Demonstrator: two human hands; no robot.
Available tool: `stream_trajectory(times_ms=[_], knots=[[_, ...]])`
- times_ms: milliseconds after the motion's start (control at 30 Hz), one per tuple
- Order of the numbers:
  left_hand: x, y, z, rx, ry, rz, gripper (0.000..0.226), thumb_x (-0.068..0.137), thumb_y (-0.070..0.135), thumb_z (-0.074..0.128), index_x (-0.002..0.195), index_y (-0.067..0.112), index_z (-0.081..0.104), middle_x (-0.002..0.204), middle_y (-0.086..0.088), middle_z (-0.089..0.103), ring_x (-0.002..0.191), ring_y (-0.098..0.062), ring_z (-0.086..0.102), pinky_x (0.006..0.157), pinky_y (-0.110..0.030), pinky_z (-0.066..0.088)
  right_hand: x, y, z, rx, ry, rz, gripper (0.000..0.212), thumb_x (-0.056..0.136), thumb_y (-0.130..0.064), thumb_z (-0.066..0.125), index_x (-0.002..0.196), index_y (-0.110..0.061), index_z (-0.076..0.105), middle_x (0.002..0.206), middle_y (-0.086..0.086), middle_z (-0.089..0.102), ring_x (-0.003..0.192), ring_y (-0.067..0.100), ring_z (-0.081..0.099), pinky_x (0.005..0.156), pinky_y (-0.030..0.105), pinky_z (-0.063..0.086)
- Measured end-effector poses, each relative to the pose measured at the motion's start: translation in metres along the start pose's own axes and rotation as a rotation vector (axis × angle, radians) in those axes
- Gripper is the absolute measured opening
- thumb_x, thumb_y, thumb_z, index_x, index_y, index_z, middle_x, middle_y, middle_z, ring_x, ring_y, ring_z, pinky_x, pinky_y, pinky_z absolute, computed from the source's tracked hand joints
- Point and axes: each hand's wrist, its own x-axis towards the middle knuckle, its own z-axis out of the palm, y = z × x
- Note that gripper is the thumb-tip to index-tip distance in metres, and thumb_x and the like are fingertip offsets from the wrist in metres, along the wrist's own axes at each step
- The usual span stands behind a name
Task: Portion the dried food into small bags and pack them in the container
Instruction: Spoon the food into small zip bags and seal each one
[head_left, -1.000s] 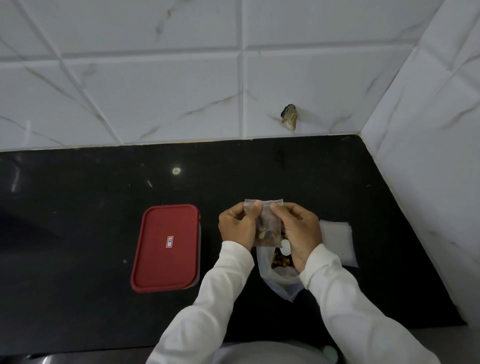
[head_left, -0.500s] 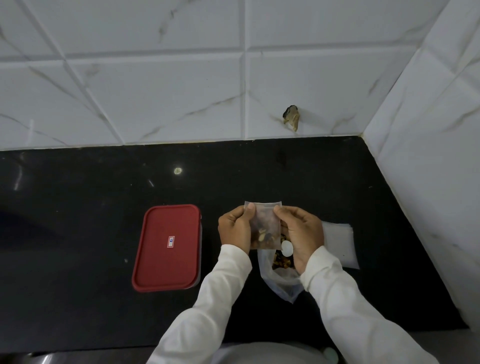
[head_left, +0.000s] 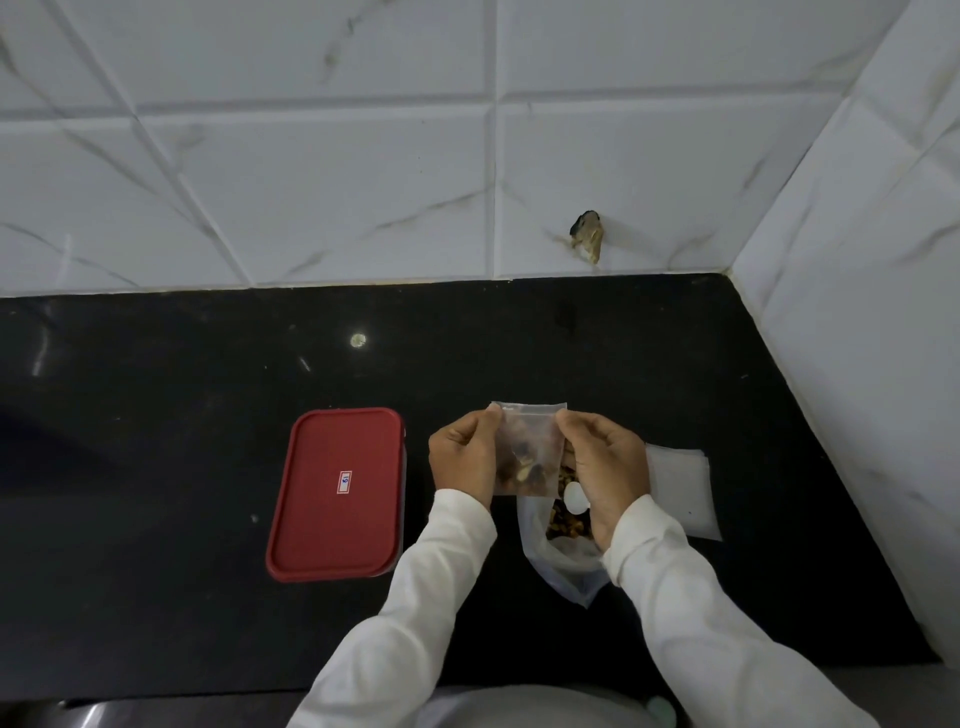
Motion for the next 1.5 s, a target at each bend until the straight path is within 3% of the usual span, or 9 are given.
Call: stream_trajectory(times_ms=[67,167,333,600,900,1100,1267,1367,1500], knots=[[0.0,-0.004,0.001,0.078,0.049,0.066,0.031,0.094,0.023,0.066,0.064,0.026,0.075,0.072,0.009,0.074,0.081,-0.012,0.071,0.087,-0.041,0.058,-0.001,-0.001,0.003,-0.056,0.012,-0.009,0.011,0.092,-0.031,0.062,0.091,-0.023,0.07,0.087,-0.004,0.07,0.087,0.013,0.066,0.072,0.027,0.054],[0.002,-0.007,0.004,0.091,0.103,0.048,0.026,0.095,0.025,0.065,0.071,0.026,0.074,0.072,0.01,0.072,0.079,-0.01,0.069,0.08,-0.033,0.058,0.001,0.001,0.009,-0.09,-0.004,0.028,0.014,0.093,-0.035,0.06,0.095,-0.025,0.069,0.095,-0.003,0.07,0.092,0.013,0.065,0.081,0.033,0.056],[0.018,-0.007,0.002,0.063,0.069,0.04,0.026,0.097,0.032,0.061,0.079,0.022,0.076,0.079,0.001,0.075,0.084,-0.019,0.072,0.081,-0.047,0.061,0.002,0.0,0.012,-0.227,-0.132,0.0,0.027,0.086,-0.051,0.064,0.099,-0.029,0.069,0.095,-0.008,0.071,0.091,0.007,0.067,0.082,0.031,0.057],[0.049,0.0,0.0,0.182,0.026,0.06,0.008,0.093,0.029,0.067,0.09,0.024,0.073,0.088,0.004,0.075,0.088,-0.014,0.072,0.087,-0.04,0.06,0.044,-0.021,0.038,-0.333,-0.083,-0.055,0.018,0.089,-0.039,0.065,0.099,-0.025,0.071,0.094,-0.008,0.07,0.091,0.009,0.066,0.084,0.034,0.056],[0.091,0.003,0.011,0.192,0.211,-0.117,0.006,0.09,0.021,0.072,0.084,0.024,0.071,0.08,0.008,0.068,0.083,-0.013,0.067,0.079,-0.026,0.052,0.103,-0.015,0.067,-0.521,-0.121,-0.018,0.022,0.094,-0.027,0.06,0.112,-0.018,0.069,0.114,-0.001,0.068,0.103,0.016,0.062,0.093,0.03,0.051],[0.106,-0.006,0.008,0.144,0.26,-0.146,0.003,0.089,0.013,0.073,0.091,0.014,0.072,0.068,0.008,0.066,0.059,0.0,0.061,0.045,-0.007,0.041,0.135,-0.001,0.085,-0.766,-0.134,-0.016,0.022,0.094,-0.023,0.061,0.112,-0.014,0.071,0.112,0.004,0.069,0.106,0.023,0.064,0.091,0.033,0.053],[0.12,-0.012,0.006,0.178,0.273,-0.181,0.004,0.089,0.011,0.072,0.092,0.014,0.073,0.074,0.005,0.069,0.066,-0.007,0.065,0.059,-0.019,0.051,0.159,0.008,0.095,-0.837,-0.124,0.057,0.021,0.09,-0.021,0.065,0.109,-0.012,0.071,0.109,0.008,0.068,0.1,0.024,0.065,0.084,0.033,0.056],[0.127,-0.017,0.005,0.237,0.266,-0.188,0.009,0.088,0.01,0.072,0.097,0.012,0.073,0.077,0.005,0.068,0.073,-0.012,0.067,0.073,-0.027,0.057,0.163,0.01,0.1,-0.902,-0.118,0.083,0.021,0.09,-0.022,0.066,0.108,-0.01,0.07,0.107,0.009,0.068,0.094,0.023,0.066,0.065,0.026,0.048],[0.13,-0.019,0.004,0.245,0.266,-0.205,0.012,0.09,0.008,0.071,0.101,0.01,0.072,0.077,0.006,0.066,0.073,-0.011,0.066,0.073,-0.028,0.057,0.163,0.014,0.104,-0.922,-0.126,0.098,0.018,0.091,-0.022,0.064,0.102,-0.01,0.072,0.103,0.008,0.068,0.088,0.021,0.066,0.055,0.024,0.041]])
